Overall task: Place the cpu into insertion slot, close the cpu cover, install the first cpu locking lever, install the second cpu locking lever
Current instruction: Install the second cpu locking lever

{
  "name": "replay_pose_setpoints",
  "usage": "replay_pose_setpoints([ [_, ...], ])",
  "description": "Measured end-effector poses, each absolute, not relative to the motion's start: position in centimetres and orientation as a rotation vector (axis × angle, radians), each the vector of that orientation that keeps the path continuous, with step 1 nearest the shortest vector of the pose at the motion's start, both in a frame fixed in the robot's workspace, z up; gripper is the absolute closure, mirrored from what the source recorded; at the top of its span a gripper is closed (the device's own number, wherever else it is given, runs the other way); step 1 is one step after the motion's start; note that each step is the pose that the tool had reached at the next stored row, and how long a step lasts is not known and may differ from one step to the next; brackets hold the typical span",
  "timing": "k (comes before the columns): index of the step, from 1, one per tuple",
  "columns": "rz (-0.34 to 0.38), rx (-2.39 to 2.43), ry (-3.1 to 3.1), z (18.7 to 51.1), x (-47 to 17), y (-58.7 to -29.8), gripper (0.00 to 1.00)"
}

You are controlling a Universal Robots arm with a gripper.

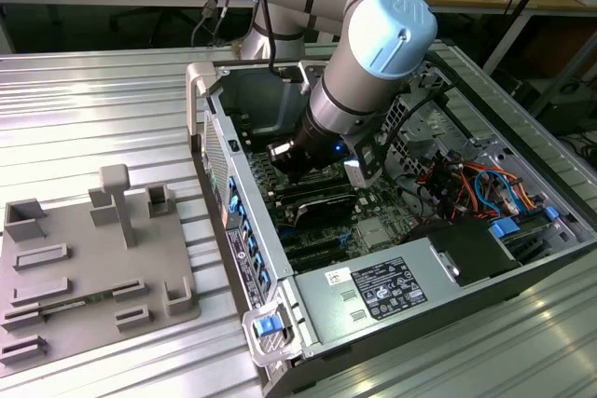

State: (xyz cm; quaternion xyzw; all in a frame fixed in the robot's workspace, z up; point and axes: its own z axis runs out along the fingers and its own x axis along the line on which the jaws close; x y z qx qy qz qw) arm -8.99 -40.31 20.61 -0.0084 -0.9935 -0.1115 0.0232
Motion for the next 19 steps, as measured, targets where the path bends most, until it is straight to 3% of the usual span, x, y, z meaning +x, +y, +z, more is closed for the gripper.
replay_pose_setpoints([
  [19, -0.348, -0.025, -3.076, 20.17, -9.00, -40.30, 0.89],
])
